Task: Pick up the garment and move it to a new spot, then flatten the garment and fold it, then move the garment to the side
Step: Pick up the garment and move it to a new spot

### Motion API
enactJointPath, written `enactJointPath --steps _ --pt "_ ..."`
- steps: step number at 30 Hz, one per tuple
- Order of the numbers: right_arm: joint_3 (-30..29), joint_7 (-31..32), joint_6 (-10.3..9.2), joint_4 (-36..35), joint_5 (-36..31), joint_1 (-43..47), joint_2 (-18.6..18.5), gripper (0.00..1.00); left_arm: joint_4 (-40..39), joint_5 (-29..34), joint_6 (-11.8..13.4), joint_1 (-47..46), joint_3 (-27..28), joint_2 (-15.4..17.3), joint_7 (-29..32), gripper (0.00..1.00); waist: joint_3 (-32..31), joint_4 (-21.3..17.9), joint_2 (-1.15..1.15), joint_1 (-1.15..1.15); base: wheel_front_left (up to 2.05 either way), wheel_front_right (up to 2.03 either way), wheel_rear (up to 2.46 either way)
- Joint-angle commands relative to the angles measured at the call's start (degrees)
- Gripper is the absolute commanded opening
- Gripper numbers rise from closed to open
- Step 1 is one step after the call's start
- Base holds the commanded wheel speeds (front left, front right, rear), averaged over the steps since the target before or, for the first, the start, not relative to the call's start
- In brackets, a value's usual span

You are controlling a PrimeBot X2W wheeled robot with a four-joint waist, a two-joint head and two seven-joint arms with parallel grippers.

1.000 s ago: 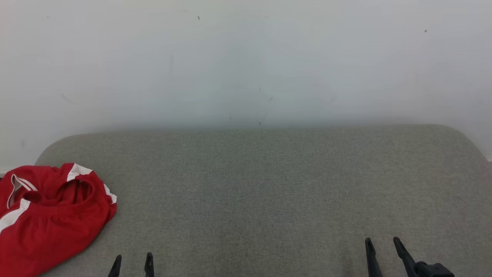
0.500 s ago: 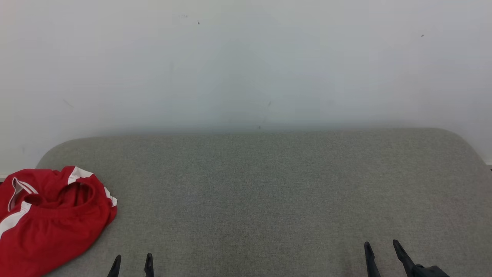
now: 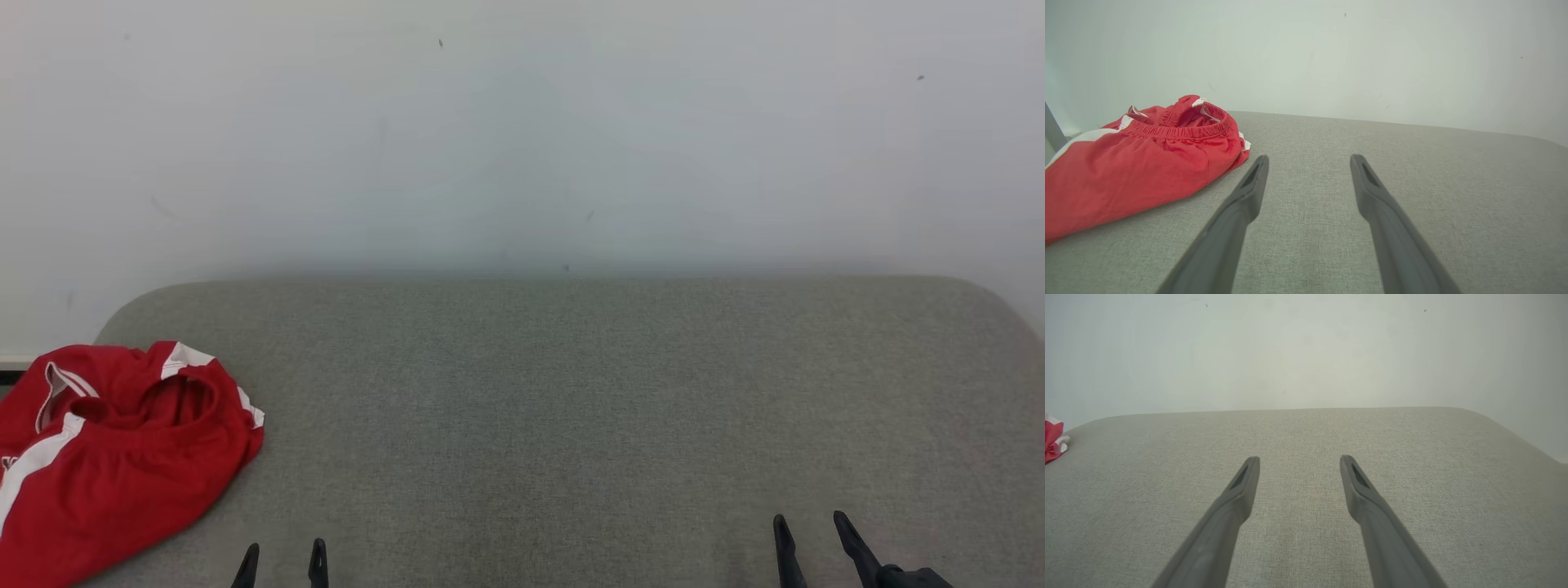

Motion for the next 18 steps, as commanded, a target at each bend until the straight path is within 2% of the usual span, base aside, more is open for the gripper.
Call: enactJointPath --steps 1,18 --pt "0.19 -0.29 -0.12 -0.13 0.44 0.45 -0.15 1.0 0.08 0.05 0.2 0.06 0.13 -0.08 -0.2 1.0 0.06 1.09 0.0 0.0 0.0 0.0 0.0" --pt "2.44 -1.43 -0.12 1.36 4.03 -0.5 -0.14 1.0 -0.38 2.25 -0.3 0.14 2.53 0.72 -0.2 1.0 0.19 14.26 0.0 0.0 0.0 0.0 0.0"
